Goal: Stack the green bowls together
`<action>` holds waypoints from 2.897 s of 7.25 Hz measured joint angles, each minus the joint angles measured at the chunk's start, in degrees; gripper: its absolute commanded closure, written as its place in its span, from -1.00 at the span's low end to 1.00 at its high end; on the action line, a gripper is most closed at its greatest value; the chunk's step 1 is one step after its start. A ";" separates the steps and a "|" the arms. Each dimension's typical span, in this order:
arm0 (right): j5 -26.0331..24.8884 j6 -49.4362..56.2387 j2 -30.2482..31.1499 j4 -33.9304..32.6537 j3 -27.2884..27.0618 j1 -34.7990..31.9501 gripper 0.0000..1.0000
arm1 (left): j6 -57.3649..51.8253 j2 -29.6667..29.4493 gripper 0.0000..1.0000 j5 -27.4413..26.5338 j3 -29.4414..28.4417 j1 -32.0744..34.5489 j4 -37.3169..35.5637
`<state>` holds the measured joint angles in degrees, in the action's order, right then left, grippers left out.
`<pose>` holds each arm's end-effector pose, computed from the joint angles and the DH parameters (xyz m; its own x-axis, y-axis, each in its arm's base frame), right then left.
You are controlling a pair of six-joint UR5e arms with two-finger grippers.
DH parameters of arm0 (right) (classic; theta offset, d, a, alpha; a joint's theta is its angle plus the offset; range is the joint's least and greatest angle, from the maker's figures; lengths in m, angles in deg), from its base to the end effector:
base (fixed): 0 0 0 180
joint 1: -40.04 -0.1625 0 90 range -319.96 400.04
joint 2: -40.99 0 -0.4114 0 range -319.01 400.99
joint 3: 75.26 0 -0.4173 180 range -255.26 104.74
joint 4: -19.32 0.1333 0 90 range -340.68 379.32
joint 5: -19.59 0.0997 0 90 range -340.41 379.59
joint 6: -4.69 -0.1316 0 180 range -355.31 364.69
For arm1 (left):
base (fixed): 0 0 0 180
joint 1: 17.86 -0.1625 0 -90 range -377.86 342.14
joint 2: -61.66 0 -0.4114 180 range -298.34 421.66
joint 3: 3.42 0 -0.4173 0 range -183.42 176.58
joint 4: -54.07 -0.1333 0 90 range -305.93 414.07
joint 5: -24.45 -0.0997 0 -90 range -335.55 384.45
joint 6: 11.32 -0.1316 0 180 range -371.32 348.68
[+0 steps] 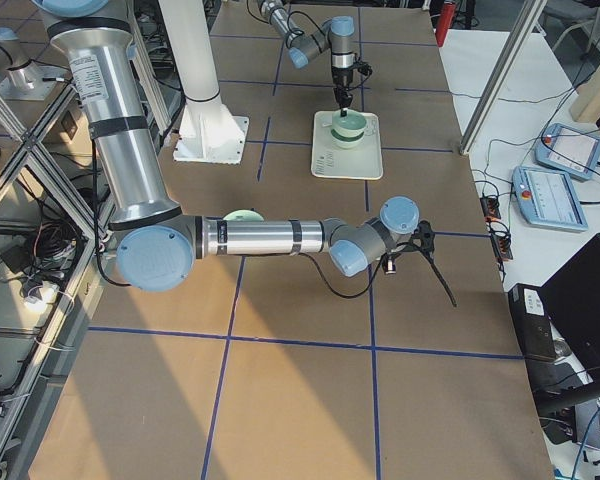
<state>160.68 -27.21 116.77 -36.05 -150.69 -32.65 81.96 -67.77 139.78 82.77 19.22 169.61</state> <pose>-0.1631 -0.6272 0.5760 0.5283 -0.0970 0.8435 -0.0392 0.9896 0.1384 0.5542 -0.5153 0.2073 0.3701 -0.3445 -0.8627 0.2676 0.9289 -0.2562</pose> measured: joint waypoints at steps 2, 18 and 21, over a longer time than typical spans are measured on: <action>0.64 -0.19 -0.55 -0.03 -0.08 0.00 1.00 | 0.08 0.12 -1.00 -0.87 -0.14 0.29 1.09; -21.78 -30.48 -26.88 -17.77 -12.22 32.78 1.00 | -64.76 23.42 -1.00 5.31 11.88 34.74 -16.07; -23.62 -30.44 -29.19 -18.04 -9.50 34.14 1.00 | -72.79 25.81 -1.00 5.94 9.10 39.12 -15.56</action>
<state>137.06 -57.66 87.57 -54.09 -160.19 1.49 9.17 -41.96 145.72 91.86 58.34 154.05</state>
